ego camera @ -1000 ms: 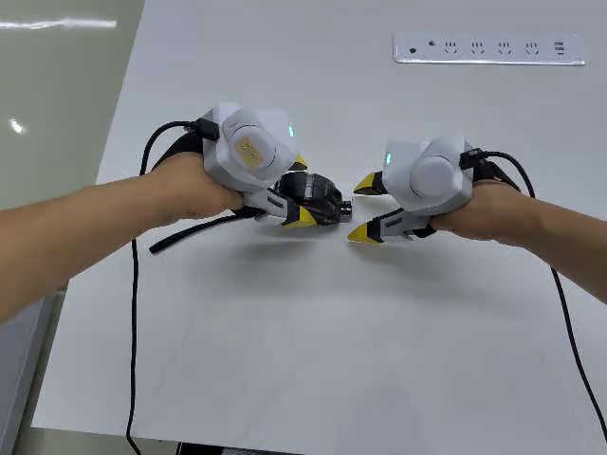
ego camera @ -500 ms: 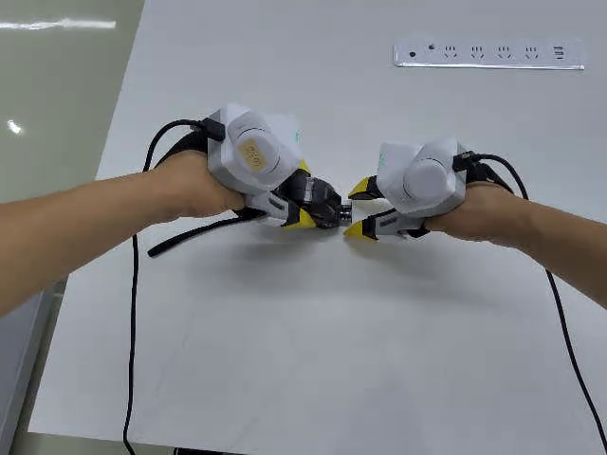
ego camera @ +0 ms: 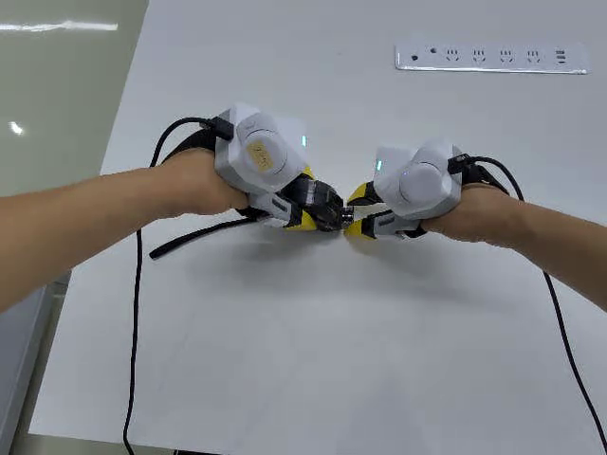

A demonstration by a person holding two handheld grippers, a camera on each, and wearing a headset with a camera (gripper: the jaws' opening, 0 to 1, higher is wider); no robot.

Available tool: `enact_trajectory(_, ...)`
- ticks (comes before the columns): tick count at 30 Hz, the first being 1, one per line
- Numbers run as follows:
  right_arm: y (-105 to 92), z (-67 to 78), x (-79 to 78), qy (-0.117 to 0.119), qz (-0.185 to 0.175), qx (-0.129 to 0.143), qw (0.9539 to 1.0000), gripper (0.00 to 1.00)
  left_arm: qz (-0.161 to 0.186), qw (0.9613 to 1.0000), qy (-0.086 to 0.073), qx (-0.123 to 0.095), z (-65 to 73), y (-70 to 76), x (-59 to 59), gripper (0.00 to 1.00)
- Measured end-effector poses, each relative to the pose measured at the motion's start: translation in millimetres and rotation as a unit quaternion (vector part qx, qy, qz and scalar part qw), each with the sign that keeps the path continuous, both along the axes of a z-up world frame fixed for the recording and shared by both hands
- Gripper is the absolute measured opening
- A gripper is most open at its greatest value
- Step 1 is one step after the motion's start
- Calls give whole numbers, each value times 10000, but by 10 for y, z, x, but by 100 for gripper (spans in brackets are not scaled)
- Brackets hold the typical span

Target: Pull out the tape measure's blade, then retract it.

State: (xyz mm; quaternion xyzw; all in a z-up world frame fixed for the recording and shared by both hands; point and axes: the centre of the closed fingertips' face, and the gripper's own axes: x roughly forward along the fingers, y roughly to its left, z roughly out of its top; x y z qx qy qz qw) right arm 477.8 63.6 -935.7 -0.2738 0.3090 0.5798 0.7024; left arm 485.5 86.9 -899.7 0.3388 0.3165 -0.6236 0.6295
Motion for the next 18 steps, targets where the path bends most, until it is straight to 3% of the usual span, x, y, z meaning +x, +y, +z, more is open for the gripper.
enact_trajectory(18, 7, -7, 4, 1, 46, 24, 10000, 16, -80, 9999, -28, 69, -4, -6, 12, 35)
